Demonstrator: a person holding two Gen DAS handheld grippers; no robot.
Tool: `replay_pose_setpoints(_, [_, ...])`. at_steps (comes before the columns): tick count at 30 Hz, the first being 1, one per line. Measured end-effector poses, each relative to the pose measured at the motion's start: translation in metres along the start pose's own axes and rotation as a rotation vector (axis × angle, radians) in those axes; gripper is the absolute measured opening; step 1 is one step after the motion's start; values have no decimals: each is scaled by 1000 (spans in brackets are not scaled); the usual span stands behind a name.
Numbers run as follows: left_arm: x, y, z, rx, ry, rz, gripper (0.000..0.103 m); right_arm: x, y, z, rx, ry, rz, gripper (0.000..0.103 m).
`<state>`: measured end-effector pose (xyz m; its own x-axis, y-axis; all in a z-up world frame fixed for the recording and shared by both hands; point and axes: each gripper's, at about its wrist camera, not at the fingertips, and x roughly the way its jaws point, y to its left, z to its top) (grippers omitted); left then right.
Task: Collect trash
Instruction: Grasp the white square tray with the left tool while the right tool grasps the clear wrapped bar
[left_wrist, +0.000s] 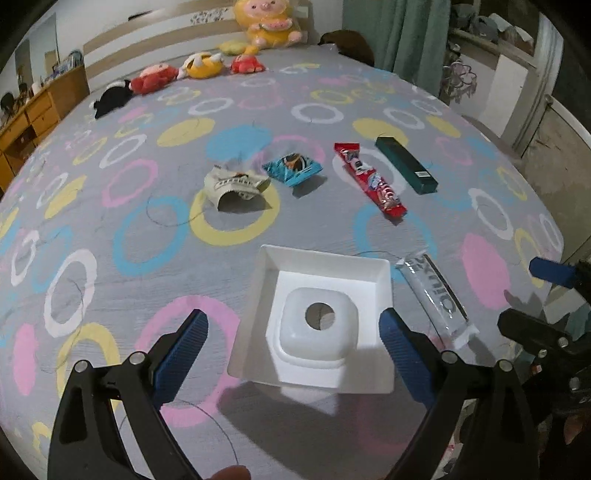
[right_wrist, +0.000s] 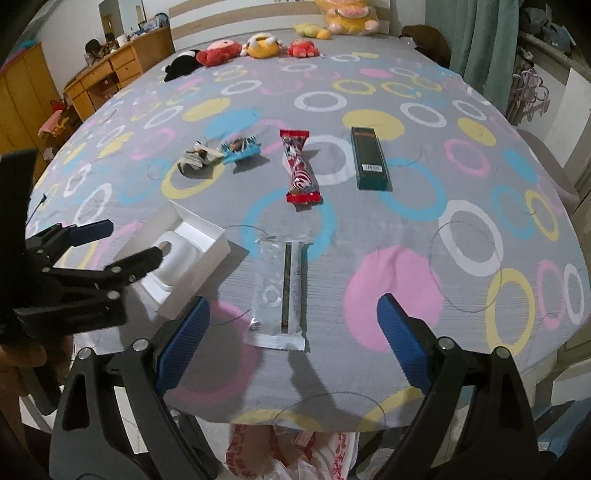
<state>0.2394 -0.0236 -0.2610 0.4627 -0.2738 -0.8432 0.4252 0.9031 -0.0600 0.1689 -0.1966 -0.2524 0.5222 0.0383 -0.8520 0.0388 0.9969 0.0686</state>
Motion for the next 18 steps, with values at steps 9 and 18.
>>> replay_pose_setpoints(9, [17,9,5,-28,52,-29,91,30,2,2,-21,55,-9,89])
replay_pose_setpoints(18, [31,2,4,6,90,-28,91,52,6,2,-44,101,-5,89])
